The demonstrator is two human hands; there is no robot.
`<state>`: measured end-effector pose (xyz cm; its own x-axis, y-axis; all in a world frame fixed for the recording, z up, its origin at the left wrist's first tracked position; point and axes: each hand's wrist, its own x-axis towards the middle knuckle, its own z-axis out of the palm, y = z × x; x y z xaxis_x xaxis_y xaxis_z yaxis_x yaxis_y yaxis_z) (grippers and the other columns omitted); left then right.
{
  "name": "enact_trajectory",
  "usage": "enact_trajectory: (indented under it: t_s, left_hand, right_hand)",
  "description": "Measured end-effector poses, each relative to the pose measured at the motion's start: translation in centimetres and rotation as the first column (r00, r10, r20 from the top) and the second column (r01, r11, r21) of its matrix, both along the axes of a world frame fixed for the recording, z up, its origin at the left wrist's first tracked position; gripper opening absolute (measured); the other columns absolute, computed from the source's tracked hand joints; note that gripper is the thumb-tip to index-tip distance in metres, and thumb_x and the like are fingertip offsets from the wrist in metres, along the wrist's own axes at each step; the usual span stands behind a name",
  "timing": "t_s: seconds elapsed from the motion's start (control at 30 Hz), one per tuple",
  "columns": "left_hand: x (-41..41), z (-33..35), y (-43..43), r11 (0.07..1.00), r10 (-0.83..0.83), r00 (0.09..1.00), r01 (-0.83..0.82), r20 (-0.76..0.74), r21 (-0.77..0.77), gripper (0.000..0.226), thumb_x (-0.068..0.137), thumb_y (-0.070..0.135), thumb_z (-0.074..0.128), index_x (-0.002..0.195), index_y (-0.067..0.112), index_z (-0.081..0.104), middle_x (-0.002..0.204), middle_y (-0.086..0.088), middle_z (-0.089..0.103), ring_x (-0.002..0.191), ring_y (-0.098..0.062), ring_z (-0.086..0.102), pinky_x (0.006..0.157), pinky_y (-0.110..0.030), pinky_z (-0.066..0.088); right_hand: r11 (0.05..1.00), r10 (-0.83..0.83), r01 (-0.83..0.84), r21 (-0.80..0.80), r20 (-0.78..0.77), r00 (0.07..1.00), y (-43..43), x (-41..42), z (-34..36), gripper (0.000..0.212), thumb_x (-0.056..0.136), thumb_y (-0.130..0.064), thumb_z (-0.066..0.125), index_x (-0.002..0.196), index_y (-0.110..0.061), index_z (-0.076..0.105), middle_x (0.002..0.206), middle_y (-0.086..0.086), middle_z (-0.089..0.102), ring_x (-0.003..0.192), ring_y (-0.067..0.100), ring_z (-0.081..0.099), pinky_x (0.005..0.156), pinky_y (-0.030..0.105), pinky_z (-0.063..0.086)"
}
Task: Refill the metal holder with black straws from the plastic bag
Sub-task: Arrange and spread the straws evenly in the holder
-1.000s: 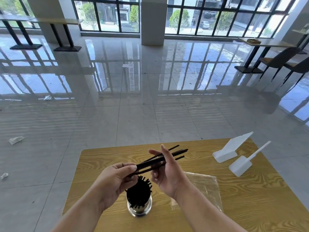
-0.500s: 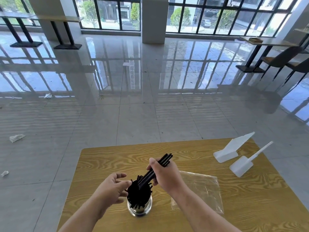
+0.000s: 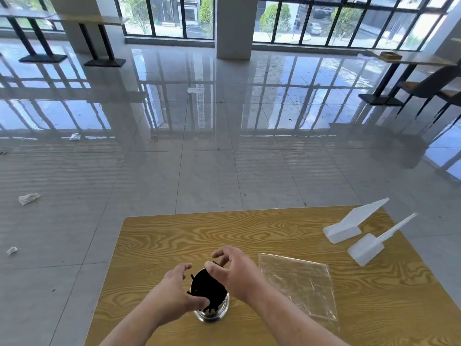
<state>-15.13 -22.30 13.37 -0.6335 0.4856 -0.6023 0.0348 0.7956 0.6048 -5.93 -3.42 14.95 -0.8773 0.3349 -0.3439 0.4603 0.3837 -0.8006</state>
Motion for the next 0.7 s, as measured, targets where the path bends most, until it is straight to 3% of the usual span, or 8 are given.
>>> enact_trajectory:
  t_s: [0.07, 0.2, 0.3, 0.43, 0.6, 0.7]
  left_hand:
    - [0.3, -0.4, 0.3, 0.999, -0.047, 0.998, 0.046, -0.036, -0.023, 0.124, 0.051, 0.068, 0.085, 0.157, 0.044, 0.025, 0.157, 0.008, 0.037, 0.095, -0.003, 0.065, 0.061, -0.017, 0.056]
    - [0.9, -1.1, 1.1, 0.99, -0.134, 0.984, 0.128, -0.115, -0.056, 0.131, 0.047, 0.069, 0.083, 0.159, 0.043, 0.021, 0.157, 0.013, 0.034, 0.117, -0.009, 0.058, 0.091, -0.023, 0.053]
    - [1.4, -1.5, 1.8, 0.983, -0.183, 0.971, 0.177, -0.154, -0.052, 0.13, 0.047, 0.068, 0.085, 0.158, 0.045, 0.021, 0.143, 0.023, 0.033, 0.114, -0.008, 0.055, 0.09, -0.022, 0.049]
    - [1.8, -1.9, 2.4, 0.973, -0.228, 0.937, 0.21, -0.264, -0.097, 0.118, 0.057, 0.067, 0.082, 0.158, 0.043, 0.025, 0.146, 0.022, 0.033, 0.113, -0.011, 0.057, 0.09, -0.024, 0.051]
    - [1.5, -1.7, 3.2, 0.957, -0.289, 0.882, 0.265, -0.373, -0.114, 0.064, 0.074, 0.062, 0.071, 0.132, 0.039, 0.055, 0.125, 0.022, 0.048, 0.103, -0.006, 0.059, 0.087, -0.023, 0.051]
    - [1.3, -1.5, 3.5, 0.95, -0.311, 0.861, 0.29, -0.403, -0.113, 0.031, 0.083, 0.054, 0.069, 0.11, 0.041, 0.06, 0.107, 0.02, 0.056, 0.096, -0.006, 0.058, 0.081, -0.02, 0.045]
  right_hand:
    - [1.0, -0.013, 0.013, -0.012, 0.012, 1.0, 0.4, 0.1, -0.4, 0.047, 0.081, -0.075, 0.061, 0.115, -0.043, 0.066, 0.103, -0.012, 0.07, 0.088, 0.005, 0.072, 0.065, 0.017, 0.053]
    - [0.999, -0.048, 0.049, -0.024, 0.042, 0.998, 1.3, 0.3, -1.3, 0.023, 0.09, -0.063, 0.065, 0.105, -0.045, 0.065, 0.098, -0.01, 0.072, 0.082, 0.006, 0.073, 0.063, 0.019, 0.057]
    - [0.998, -0.055, 0.055, -0.005, 0.089, 0.994, 1.8, 0.5, -1.9, 0.022, 0.092, -0.058, 0.064, 0.107, -0.042, 0.066, 0.096, -0.008, 0.073, 0.084, 0.011, 0.072, 0.068, 0.024, 0.059]
    - [0.999, -0.015, 0.02, -0.028, 0.17, 0.985, 1.9, 1.1, -2.4, 0.022, 0.094, -0.055, 0.064, 0.107, -0.038, 0.067, 0.099, -0.008, 0.073, 0.077, 0.003, 0.063, 0.067, 0.023, 0.054]
    - [0.999, -0.002, 0.009, -0.034, 0.196, 0.981, 2.1, 1.4, -2.5, 0.026, 0.095, -0.052, 0.064, 0.114, -0.035, 0.067, 0.106, -0.01, 0.072, 0.084, 0.005, 0.063, 0.071, 0.024, 0.05]
    - [0.999, 0.009, -0.001, -0.039, 0.205, 0.979, 2.1, 1.6, -2.3, 0.026, 0.097, -0.05, 0.065, 0.115, -0.032, 0.068, 0.109, -0.008, 0.072, 0.088, 0.008, 0.065, 0.076, 0.026, 0.054]
